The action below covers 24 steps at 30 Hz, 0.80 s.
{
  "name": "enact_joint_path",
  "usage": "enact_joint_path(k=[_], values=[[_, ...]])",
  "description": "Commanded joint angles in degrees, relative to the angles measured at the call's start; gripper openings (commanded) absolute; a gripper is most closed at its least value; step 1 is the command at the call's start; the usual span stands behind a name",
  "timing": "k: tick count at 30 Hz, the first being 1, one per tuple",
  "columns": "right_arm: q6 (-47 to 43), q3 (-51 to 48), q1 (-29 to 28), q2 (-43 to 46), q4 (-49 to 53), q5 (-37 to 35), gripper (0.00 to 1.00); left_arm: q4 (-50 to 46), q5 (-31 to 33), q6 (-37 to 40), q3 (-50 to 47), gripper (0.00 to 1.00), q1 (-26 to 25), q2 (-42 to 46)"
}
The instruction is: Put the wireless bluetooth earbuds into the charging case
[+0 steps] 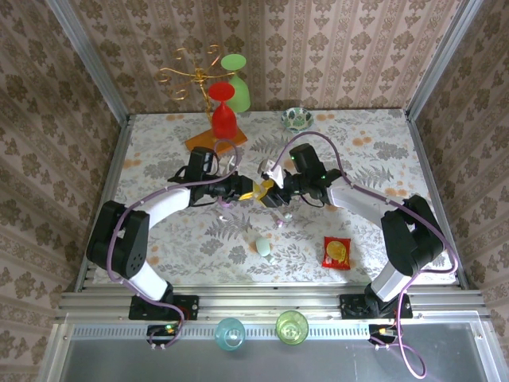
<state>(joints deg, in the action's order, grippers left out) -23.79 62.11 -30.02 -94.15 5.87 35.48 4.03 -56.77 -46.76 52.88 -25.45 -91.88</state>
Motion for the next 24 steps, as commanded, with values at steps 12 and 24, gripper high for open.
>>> enact_joint_path(k=[12, 24], values=[[25.5, -9.8, 9.4, 10.3, -19.9, 13.5, 1.00, 51.9, 5.7, -12.8, -12.1, 0.13, 5.4, 1.7], [76.0, -15.4, 12.8, 8.6, -58.6, 13.5, 0.92, 70.3, 12.4, -6.8, -11.5, 0.08, 4.3, 1.8]])
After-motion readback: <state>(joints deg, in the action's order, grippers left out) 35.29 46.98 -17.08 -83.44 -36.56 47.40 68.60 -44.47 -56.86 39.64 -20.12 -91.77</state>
